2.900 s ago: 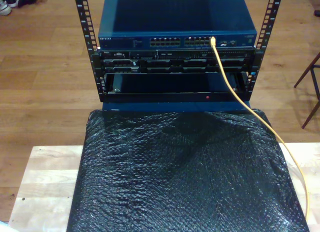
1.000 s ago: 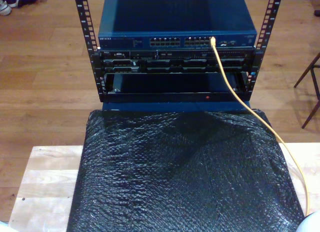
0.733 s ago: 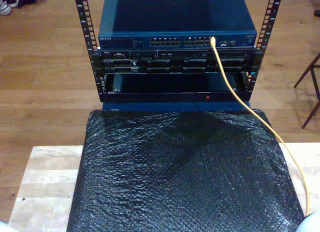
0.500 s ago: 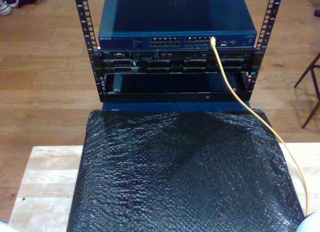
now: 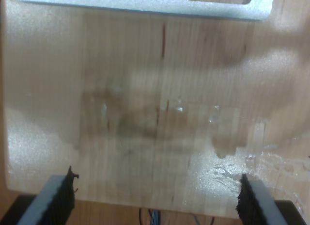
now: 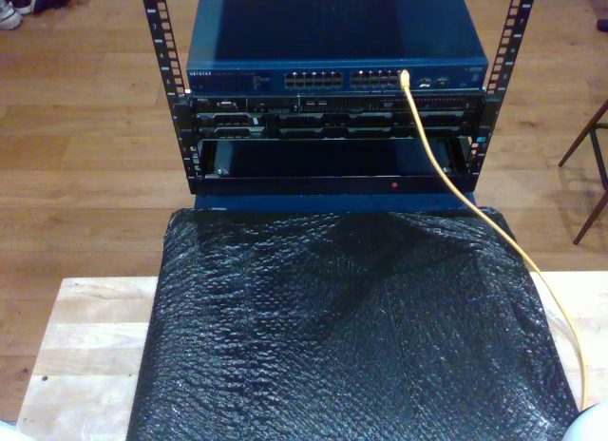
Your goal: Grab the cable and plug it in
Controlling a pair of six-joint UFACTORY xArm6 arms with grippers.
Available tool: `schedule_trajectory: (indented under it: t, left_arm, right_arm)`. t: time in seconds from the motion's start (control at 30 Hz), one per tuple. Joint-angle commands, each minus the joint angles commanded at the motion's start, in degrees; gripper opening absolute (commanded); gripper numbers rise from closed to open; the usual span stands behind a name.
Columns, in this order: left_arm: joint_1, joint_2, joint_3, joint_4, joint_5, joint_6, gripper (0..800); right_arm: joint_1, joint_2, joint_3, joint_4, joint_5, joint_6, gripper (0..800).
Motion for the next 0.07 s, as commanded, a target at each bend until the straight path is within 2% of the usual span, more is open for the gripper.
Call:
schedule_trajectory:
  t: [0.07]
  left_arm:
    - [0.00, 0.00, 0.00, 0.00, 0.09, 0.00, 800]
  right_arm:
    - [0.00, 0.00, 0.00, 0.00, 0.00, 0.09, 800]
